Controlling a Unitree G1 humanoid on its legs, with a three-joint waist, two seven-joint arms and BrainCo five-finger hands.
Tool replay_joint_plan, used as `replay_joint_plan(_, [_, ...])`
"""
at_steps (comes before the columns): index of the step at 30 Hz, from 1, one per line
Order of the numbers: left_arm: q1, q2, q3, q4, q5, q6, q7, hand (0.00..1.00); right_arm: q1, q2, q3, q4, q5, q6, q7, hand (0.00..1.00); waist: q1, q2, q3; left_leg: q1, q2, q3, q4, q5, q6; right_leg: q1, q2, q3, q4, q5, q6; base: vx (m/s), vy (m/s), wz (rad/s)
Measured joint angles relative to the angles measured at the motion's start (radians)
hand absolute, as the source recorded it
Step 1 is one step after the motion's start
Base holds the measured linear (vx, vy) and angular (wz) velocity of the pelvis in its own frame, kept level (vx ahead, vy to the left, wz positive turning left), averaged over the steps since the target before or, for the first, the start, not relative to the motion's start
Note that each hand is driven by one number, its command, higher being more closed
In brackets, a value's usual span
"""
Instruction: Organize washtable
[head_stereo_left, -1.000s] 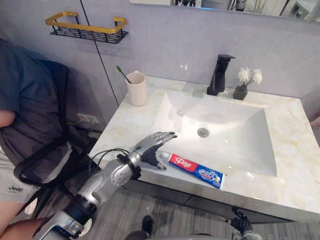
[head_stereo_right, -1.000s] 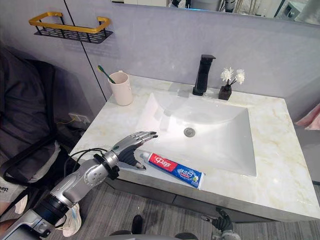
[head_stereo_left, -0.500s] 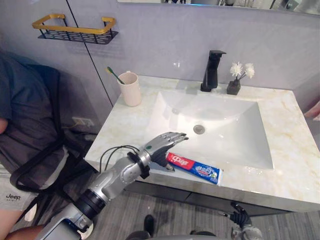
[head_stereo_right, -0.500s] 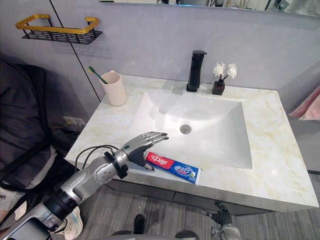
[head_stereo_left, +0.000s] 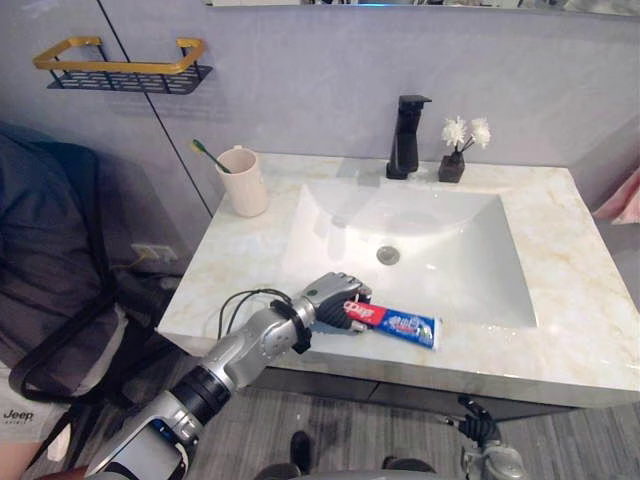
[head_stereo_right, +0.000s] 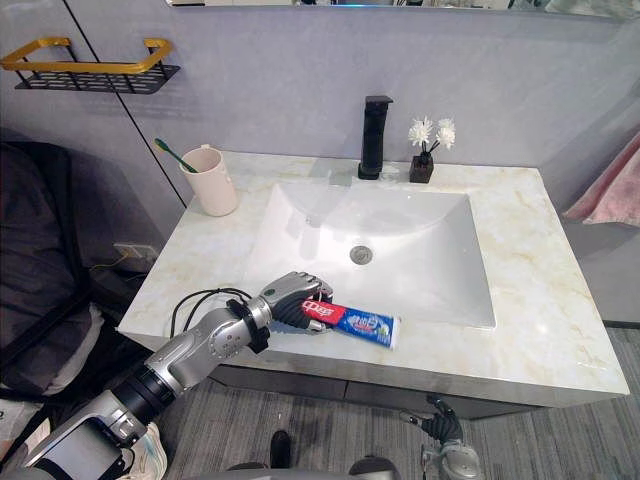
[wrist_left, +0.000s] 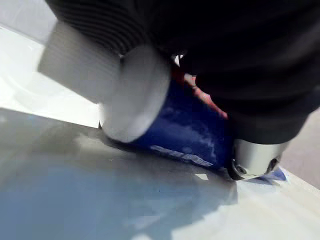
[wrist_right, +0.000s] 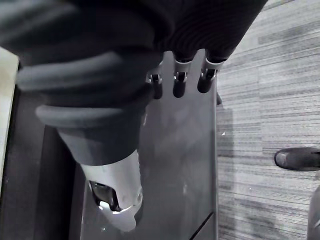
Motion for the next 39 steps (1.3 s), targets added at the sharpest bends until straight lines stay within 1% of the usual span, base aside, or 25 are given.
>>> replay_joint_plan(5, [0.009, 0.005, 0.015, 0.009, -0.005, 0.006, 0.000, 1.00, 0.000, -0.007, -0.007, 0.000, 0.002, 0.000, -0.001, 0.00, -0.001, 0.004, 0.002, 0.006, -0.001, 0.015, 0.000, -0.001, -0.001, 0.000, -0.001, 0.017, 0.000, 0.002, 0.001, 0.01, -0.023, -0.08])
replay_joint_plan(7, [0.015, 0.005, 0.024, 0.008, -0.010, 0.008, 0.001, 1.00, 0.000, -0.006, -0.024, -0.001, 0.003, 0.000, -0.002, 0.00, -0.008, 0.006, 0.002, 0.007, 0.000, 0.016, 0.000, -0.001, -0.001, 0.000, -0.001, 0.019, 0.001, 0.002, 0.001, -0.03, -0.017, -0.04])
replay_joint_plan(8, [0.024, 0.005, 0.042, 0.008, -0.011, 0.012, 0.001, 1.00, 0.000, -0.005, -0.052, -0.011, 0.004, 0.000, -0.004, 0.00, -0.015, 0.009, 0.004, 0.008, 0.002, 0.017, 0.000, -0.003, 0.000, 0.000, -0.001, 0.020, 0.001, 0.003, 0.002, -0.04, -0.015, -0.05])
replay_joint_plan(10, [0.035, 0.005, 0.064, 0.007, -0.023, 0.017, 0.001, 1.00, 0.011, -0.004, -0.098, -0.038, 0.016, 0.000, -0.011, 0.00, -0.014, 0.013, 0.006, 0.012, 0.008, 0.025, 0.000, -0.007, 0.003, 0.000, -0.001, 0.026, 0.002, 0.005, 0.001, -0.05, -0.016, -0.14])
replay_joint_plan(12, [0.080, 0.006, 0.110, -0.004, -0.041, 0.033, 0.004, 1.00, 0.011, -0.003, -0.187, -0.053, 0.047, 0.000, -0.028, 0.00, -0.012, 0.013, 0.006, 0.022, 0.010, 0.043, 0.000, -0.013, 0.005, 0.000, -0.001, 0.047, 0.003, 0.007, 0.000, -0.05, -0.007, -0.23])
replay_joint_plan(13, [0.094, 0.007, 0.123, -0.014, -0.041, 0.038, 0.005, 1.00, 0.013, -0.002, -0.207, -0.068, 0.055, 0.000, -0.036, 0.00, -0.013, 0.013, 0.006, 0.022, 0.011, 0.044, 0.000, -0.013, 0.005, -0.001, -0.001, 0.048, 0.003, 0.007, 0.000, -0.04, -0.008, -0.12])
replay_joint_plan(16, [0.162, 0.003, 0.191, -0.069, -0.049, 0.054, 0.022, 1.00, 0.046, 0.008, -0.338, -0.165, 0.083, 0.000, -0.066, 0.00, -0.009, 0.011, 0.006, 0.020, 0.014, 0.052, -0.001, -0.015, 0.004, -0.009, 0.000, 0.057, 0.008, 0.007, 0.000, -0.03, -0.014, -0.10])
replay_joint_plan(18, [0.214, -0.019, 0.261, -0.124, -0.084, 0.064, 0.032, 1.00, 0.053, 0.012, -0.456, -0.273, 0.109, 0.000, -0.096, 0.00, 0.001, 0.010, 0.006, 0.021, 0.018, 0.072, -0.001, -0.017, 0.005, -0.021, 0.001, 0.077, 0.015, 0.007, 0.000, -0.02, -0.010, -0.22])
replay_joint_plan(19, [0.220, -0.026, 0.270, -0.140, -0.093, 0.069, 0.039, 1.00, 0.061, 0.012, -0.489, -0.301, 0.121, -0.002, -0.107, 0.00, 0.005, 0.008, 0.006, 0.021, 0.018, 0.074, -0.001, -0.017, 0.005, -0.021, 0.001, 0.079, 0.016, 0.007, 0.000, -0.01, -0.008, -0.11])
replay_joint_plan(20, [0.229, -0.045, 0.292, -0.172, -0.114, 0.074, 0.043, 1.00, 0.069, 0.012, -0.551, -0.354, 0.131, -0.002, -0.121, 0.00, 0.014, 0.003, 0.006, 0.021, 0.018, 0.078, -0.001, -0.017, 0.005, -0.022, 0.001, 0.079, 0.017, 0.007, 0.000, 0.00, 0.000, 0.00])
replay_joint_plan(22, [0.270, -0.068, 0.341, -0.248, -0.138, 0.074, 0.055, 1.00, 0.065, 0.011, -0.626, -0.463, 0.144, -0.003, -0.145, 0.00, 0.014, -0.005, 0.003, 0.023, 0.018, 0.090, 0.000, -0.017, 0.005, -0.024, 0.003, 0.082, 0.024, 0.008, 0.001, -0.01, -0.006, -0.04])
replay_joint_plan(24, [0.302, -0.083, 0.376, -0.296, -0.159, 0.074, 0.063, 1.00, 0.062, 0.005, -0.659, -0.546, 0.159, -0.004, -0.158, 0.00, 0.015, -0.012, -0.003, 0.024, 0.022, 0.098, 0.000, -0.018, 0.006, -0.032, 0.004, 0.093, 0.031, 0.008, 0.001, -0.03, -0.012, -0.15])
replay_joint_plan(25, [0.319, -0.098, 0.413, -0.332, -0.172, 0.074, 0.065, 1.00, 0.055, 0.005, -0.681, -0.637, 0.183, -0.010, -0.175, 0.00, 0.018, -0.017, -0.005, 0.025, 0.026, 0.102, -0.001, -0.019, 0.006, -0.037, 0.007, 0.100, 0.035, 0.008, 0.001, -0.03, -0.014, -0.13])
replay_joint_plan(26, [0.322, -0.099, 0.415, -0.334, -0.173, 0.074, 0.065, 1.00, 0.054, 0.005, -0.683, -0.645, 0.189, -0.012, -0.175, 0.00, 0.018, -0.017, -0.006, 0.025, 0.027, 0.103, -0.001, -0.019, 0.006, -0.037, 0.007, 0.101, 0.036, 0.008, 0.001, -0.06, -0.019, -0.13])
replay_joint_plan(27, [0.338, -0.110, 0.433, -0.346, -0.180, 0.075, 0.068, 1.00, 0.047, 0.004, -0.702, -0.717, 0.229, -0.031, -0.178, 0.00, 0.018, -0.018, -0.012, 0.029, 0.028, 0.110, -0.002, -0.019, 0.007, -0.037, 0.007, 0.104, 0.037, 0.007, 0.001, -0.03, -0.005, -0.05])
replay_joint_plan(28, [0.345, -0.113, 0.438, -0.349, -0.181, 0.075, 0.068, 1.00, 0.042, 0.002, -0.707, -0.745, 0.251, -0.045, -0.178, 0.00, 0.018, -0.019, -0.016, 0.029, 0.028, 0.112, -0.003, -0.019, 0.007, -0.037, 0.007, 0.104, 0.037, 0.007, 0.002, -0.05, -0.008, -0.06])
replay_joint_plan(30, [0.377, -0.127, 0.457, -0.376, -0.202, 0.074, 0.068, 1.00, -0.004, -0.035, -0.701, -0.852, 0.328, -0.109, -0.175, 0.00, 0.020, -0.025, -0.036, 0.029, 0.027, 0.116, -0.006, -0.023, 0.002, -0.039, 0.008, 0.105, 0.037, 0.004, 0.006, -0.06, -0.006, -0.01])
replay_joint_plan(31, [0.378, -0.127, 0.457, -0.379, -0.205, 0.074, 0.068, 1.00, -0.019, -0.047, -0.695, -0.866, 0.344, -0.122, -0.171, 0.00, 0.023, -0.027, -0.039, 0.029, 0.026, 0.116, -0.006, -0.023, 0.002, -0.039, 0.009, 0.104, 0.037, 0.004, 0.006, -0.06, 0.000, -0.02])
replay_joint_plan(33, [0.378, -0.127, 0.463, -0.380, -0.239, 0.073, 0.067, 1.00, -0.111, -0.125, -0.613, -0.939, 0.410, -0.167, -0.156, 0.00, 0.038, -0.030, -0.049, 0.028, 0.025, 0.105, -0.003, -0.023, 0.002, -0.042, 0.010, 0.105, 0.037, 0.006, 0.008, -0.04, -0.001, -0.03])
replay_joint_plan(34, [0.378, -0.127, 0.469, -0.380, -0.247, 0.072, 0.067, 1.00, -0.132, -0.145, -0.590, -0.952, 0.423, -0.179, -0.142, 0.00, 0.039, -0.030, -0.050, 0.026, 0.024, 0.103, -0.001, -0.023, 0.002, -0.043, 0.010, 0.105, 0.037, 0.007, 0.008, -0.04, -0.003, 0.00])
replay_joint_plan(35, [0.378, -0.127, 0.494, -0.387, -0.272, 0.071, 0.067, 1.00, -0.205, -0.200, -0.502, -0.991, 0.457, -0.200, -0.106, 0.00, 0.044, -0.030, -0.051, 0.022, 0.024, 0.100, 0.000, -0.020, 0.001, -0.047, 0.010, 0.104, 0.035, 0.014, 0.006, -0.03, -0.001, 0.02])
replay_joint_plan(36, [0.378, -0.127, 0.507, -0.392, -0.281, 0.071, 0.068, 1.00, -0.235, -0.219, -0.463, -1.003, 0.469, -0.206, -0.091, 0.00, 0.045, -0.030, -0.051, 0.019, 0.024, 0.099, 0.000, -0.017, 0.004, -0.049, 0.010, 0.104, 0.034, 0.016, 0.005, -0.03, -0.002, 0.04])
replay_joint_plan(37, [0.378, -0.127, 0.529, -0.411, -0.305, 0.071, 0.070, 1.00, -0.297, -0.253, -0.380, -1.025, 0.492, -0.219, -0.053, 0.00, 0.053, -0.032, -0.052, 0.014, 0.023, 0.095, 0.000, -0.015, 0.004, -0.050, 0.010, 0.101, 0.032, 0.022, 0.005, 0.00, 0.000, 0.00])
replay_joint_plan(38, [0.378, -0.127, 0.533, -0.417, -0.316, 0.071, 0.073, 1.00, -0.320, -0.262, -0.349, -1.029, 0.496, -0.224, -0.041, 0.00, 0.060, -0.033, -0.052, 0.014, 0.023, 0.095, 0.000, -0.014, 0.005, -0.050, 0.010, 0.101, 0.032, 0.024, 0.006, 0.00, -0.005, 0.03])
replay_joint_plan(39, [0.373, -0.127, 0.535, -0.432, -0.334, 0.070, 0.090, 1.00, -0.380, -0.275, -0.257, -1.032, 0.511, -0.230, -0.011, 0.00, 0.071, -0.037, -0.056, 0.014, 0.021, 0.093, 0.000, -0.012, 0.009, -0.049, 0.009, 0.100, 0.032, 0.024, 0.007, 0.00, 0.000, 0.00])
